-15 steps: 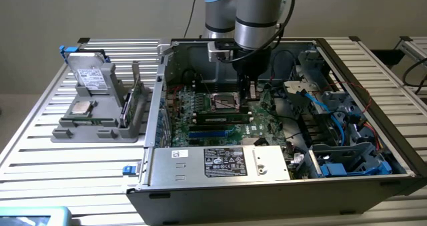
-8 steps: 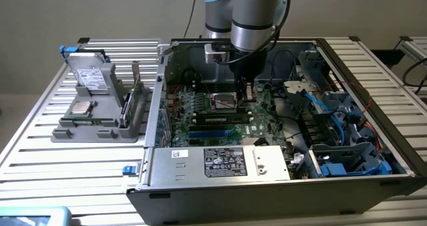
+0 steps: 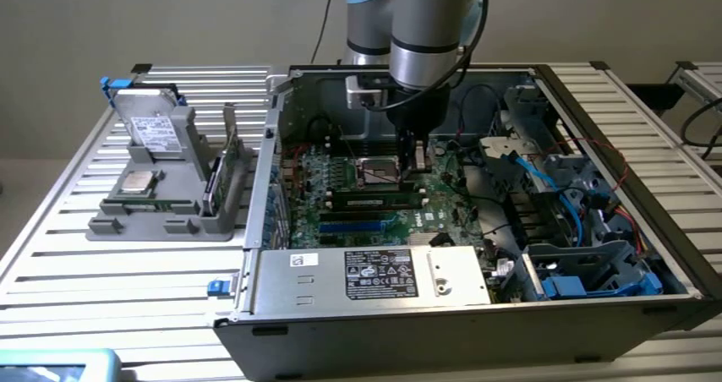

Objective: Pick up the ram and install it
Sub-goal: 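Press down the ram until it locks into place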

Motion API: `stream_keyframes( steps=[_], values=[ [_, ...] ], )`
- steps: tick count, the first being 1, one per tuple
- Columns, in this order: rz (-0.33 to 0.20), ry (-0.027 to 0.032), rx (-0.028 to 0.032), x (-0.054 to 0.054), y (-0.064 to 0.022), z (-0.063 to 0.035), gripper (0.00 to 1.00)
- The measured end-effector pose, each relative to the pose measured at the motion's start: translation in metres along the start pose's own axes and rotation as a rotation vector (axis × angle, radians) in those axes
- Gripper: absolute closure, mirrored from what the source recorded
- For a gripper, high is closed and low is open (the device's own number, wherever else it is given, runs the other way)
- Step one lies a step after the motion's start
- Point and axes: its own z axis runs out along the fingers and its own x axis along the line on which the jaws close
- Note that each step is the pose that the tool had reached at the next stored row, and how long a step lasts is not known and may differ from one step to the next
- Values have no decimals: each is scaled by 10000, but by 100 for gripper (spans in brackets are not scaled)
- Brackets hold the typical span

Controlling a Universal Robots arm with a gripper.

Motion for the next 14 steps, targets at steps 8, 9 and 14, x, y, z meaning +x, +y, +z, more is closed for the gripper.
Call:
stream_keyframes(
  steps=[8,9,14],
  values=[
    [10,8,-3,8,0,22,89],
    [11,9,-3,8,0,22,89],
    [15,21,-2,12,1,27,89]
  ],
)
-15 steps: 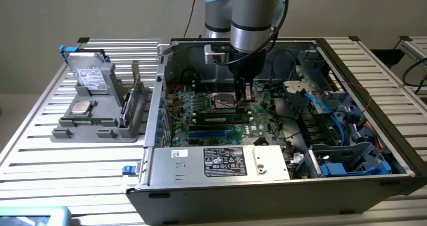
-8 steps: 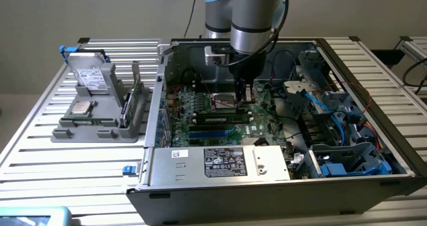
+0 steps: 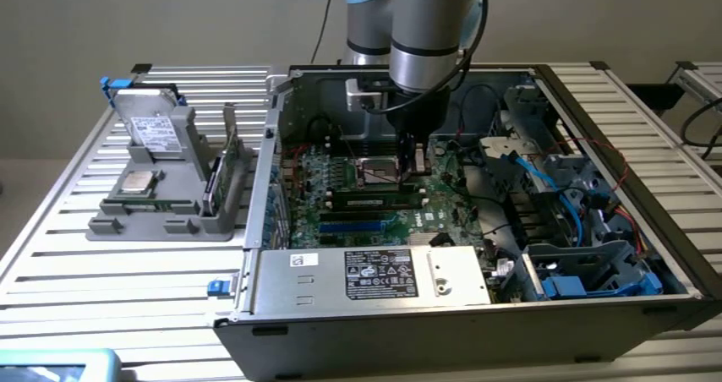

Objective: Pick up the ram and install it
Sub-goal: 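Press down the ram until it locks into place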

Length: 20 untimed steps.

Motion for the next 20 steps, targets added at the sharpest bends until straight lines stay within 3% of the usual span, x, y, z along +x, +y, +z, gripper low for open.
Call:
stream_keyframes(
  steps=[17,20],
  values=[
    [5,64,-2,-5,0,53,89],
    [11,55,1,-2,11,7,89]
  ],
)
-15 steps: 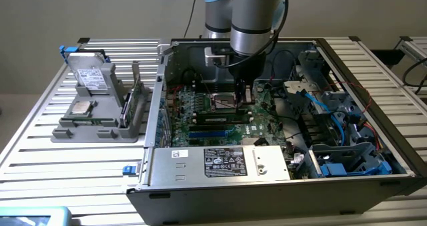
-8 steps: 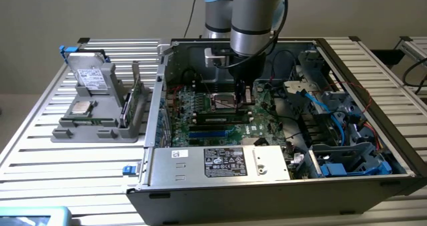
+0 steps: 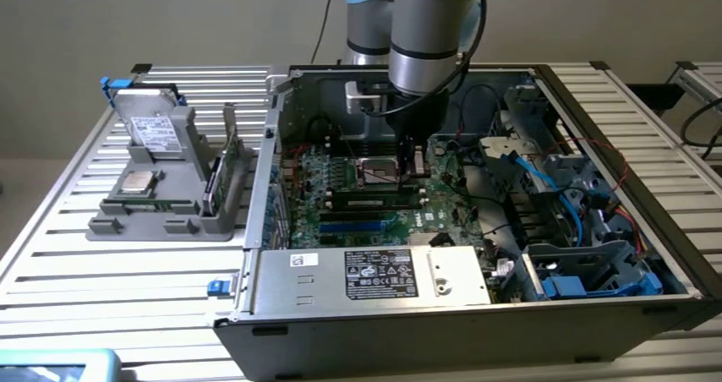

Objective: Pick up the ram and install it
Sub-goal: 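Press down the ram until it locks into place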

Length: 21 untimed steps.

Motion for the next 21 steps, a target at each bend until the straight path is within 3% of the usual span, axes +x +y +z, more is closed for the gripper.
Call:
stream_keyframes(
  steps=[5,18,21],
  values=[
    [-5,8,-1,11,122,-87,89],
    [-4,9,12,14,701,-87,89],
    [-2,7,28,11,760,-67,89]
  ],
)
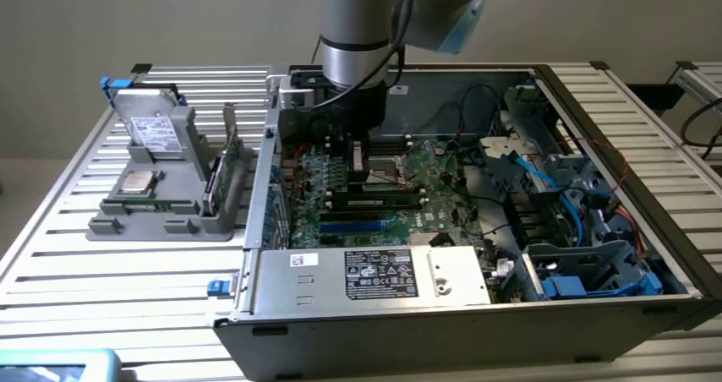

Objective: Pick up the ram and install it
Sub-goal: 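Press down the ram until it locks into place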

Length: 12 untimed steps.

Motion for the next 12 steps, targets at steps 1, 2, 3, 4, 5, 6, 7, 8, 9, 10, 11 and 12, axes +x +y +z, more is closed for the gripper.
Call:
stream_keyframes(
  steps=[1,2,3,4,5,6,7,8,9,10,11,12],
  values=[
    [0,2,0,-1,0,10,89],
    [-1,1,0,-2,0,20,89],
    [-1,1,1,-3,0,29,89],
    [-1,1,1,-5,0,35,89],
    [0,2,-1,-6,2,36,89],
    [3,3,-1,-7,7,36,89],
    [2,3,-1,-7,11,36,89],
    [3,1,-1,-7,15,37,89],
    [3,0,0,-7,16,41,89],
    [3,0,0,-11,17,45,89],
    [4,1,0,-17,18,47,89],
    [5,0,0,-20,19,50,89]
  ],
)
